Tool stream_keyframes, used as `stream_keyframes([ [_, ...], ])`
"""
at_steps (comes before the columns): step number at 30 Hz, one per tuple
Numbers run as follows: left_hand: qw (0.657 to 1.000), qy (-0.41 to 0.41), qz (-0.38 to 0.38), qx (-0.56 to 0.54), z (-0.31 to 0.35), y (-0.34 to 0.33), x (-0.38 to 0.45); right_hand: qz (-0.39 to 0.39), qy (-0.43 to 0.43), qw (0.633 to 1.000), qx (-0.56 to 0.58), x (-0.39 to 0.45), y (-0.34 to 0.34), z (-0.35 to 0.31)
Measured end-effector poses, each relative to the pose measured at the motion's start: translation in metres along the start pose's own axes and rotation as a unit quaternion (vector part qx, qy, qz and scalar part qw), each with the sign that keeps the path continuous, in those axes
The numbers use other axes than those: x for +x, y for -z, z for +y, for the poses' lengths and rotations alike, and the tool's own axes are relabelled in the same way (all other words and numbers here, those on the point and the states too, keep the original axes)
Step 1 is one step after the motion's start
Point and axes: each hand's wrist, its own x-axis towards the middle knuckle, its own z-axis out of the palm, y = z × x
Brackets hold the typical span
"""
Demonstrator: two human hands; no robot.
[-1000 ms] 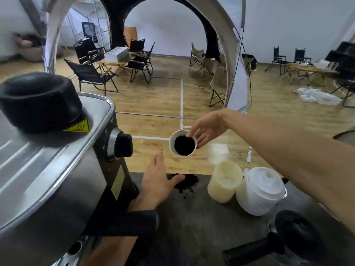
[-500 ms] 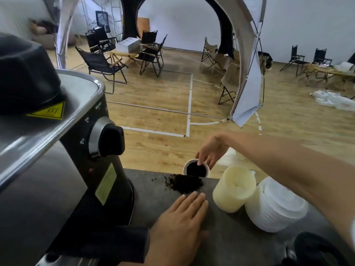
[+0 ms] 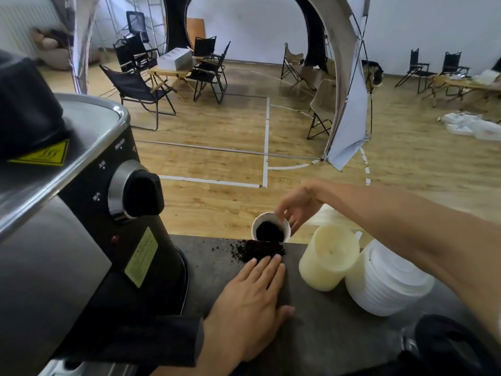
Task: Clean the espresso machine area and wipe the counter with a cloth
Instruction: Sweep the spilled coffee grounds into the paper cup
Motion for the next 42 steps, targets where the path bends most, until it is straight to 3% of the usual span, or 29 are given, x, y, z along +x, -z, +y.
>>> stream_keyframes([
  [17, 0.998, 0.061, 0.005, -0.004, 0.007, 0.016, 0.044, -0.003, 0.005, 0.999, 0.051, -0.004, -0.004, 0.014],
  [23, 0.999, 0.023, 0.042, -0.021, 0.016, 0.012, 0.025, 0.025, 0.009, 1.000, 0.017, -0.004, -0.003, 0.015],
  [30, 0.999, -0.011, 0.028, -0.040, 0.027, 0.011, 0.019, 0.027, 0.006, 0.997, -0.072, -0.010, -0.005, 0.018],
  [36, 1.000, 0.016, -0.007, 0.004, 0.021, 0.009, 0.032, 0.028, 0.009, 0.997, -0.067, -0.013, -0.009, 0.018],
  [42, 0.999, 0.045, 0.024, 0.007, 0.012, 0.020, 0.053, 0.026, 0.004, 0.997, -0.066, -0.014, -0.011, 0.015],
])
